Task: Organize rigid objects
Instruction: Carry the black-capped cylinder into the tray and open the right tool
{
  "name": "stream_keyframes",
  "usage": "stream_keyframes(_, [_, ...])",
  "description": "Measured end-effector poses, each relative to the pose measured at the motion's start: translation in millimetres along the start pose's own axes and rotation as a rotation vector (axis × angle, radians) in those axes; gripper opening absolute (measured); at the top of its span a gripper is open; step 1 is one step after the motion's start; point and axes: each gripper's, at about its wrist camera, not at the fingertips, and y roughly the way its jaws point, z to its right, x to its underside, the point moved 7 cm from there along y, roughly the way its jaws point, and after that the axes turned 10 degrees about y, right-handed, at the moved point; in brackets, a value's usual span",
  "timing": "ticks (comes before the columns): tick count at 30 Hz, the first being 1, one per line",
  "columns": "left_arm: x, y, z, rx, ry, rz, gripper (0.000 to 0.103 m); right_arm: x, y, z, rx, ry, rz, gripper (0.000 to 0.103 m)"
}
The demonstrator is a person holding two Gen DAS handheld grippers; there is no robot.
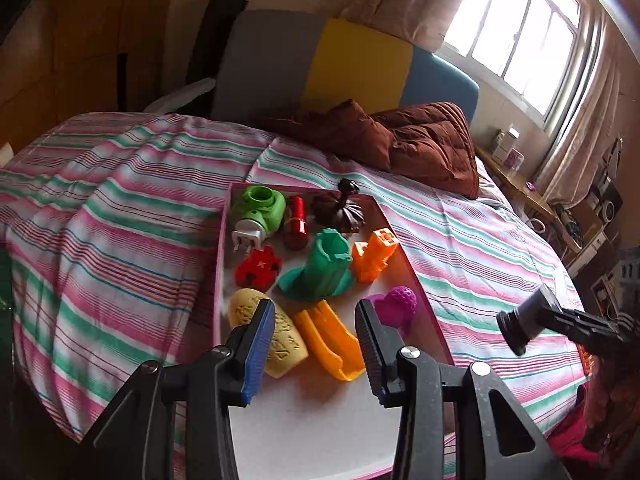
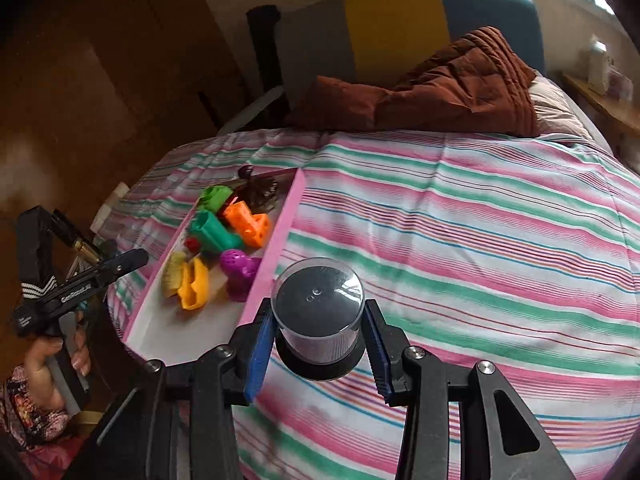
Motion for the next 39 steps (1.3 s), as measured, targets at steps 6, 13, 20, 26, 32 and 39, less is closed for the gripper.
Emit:
stream_keyframes(6, [1, -11, -24, -0.054, -0.012, 0.017, 0.042, 21, 18, -66, -0.091, -0.086, -0.050, 0.043])
stream_keyframes(13, [6, -17, -47, -0.075, -0.056, 0.006, 0.042, 43, 49, -126, -0.157, -0.166, -0.115, 0.043])
stream_keyframes(20, [4, -26, -60, -0.092, -0.075, 0.025, 0.042, 56, 78, -166, -0.141, -0.253, -0.122, 0.043])
stream_keyframes(26, [1, -31, -67, -0.093, -0.098, 0.033, 0.042, 67, 95, -182, -0.112, -0.297, -0.135, 0.043])
stream_keyframes(32, [2, -30, -68, -0.092, -0.105, 0.027, 0.042, 75, 104, -182, -0.032, -0.309, -0.139, 0.045])
stream_keyframes(39, [1, -29, -61, -0.071, -0.093, 0.036, 0.042, 82, 91, -185, -0.053, -0.324, -0.127, 0.058])
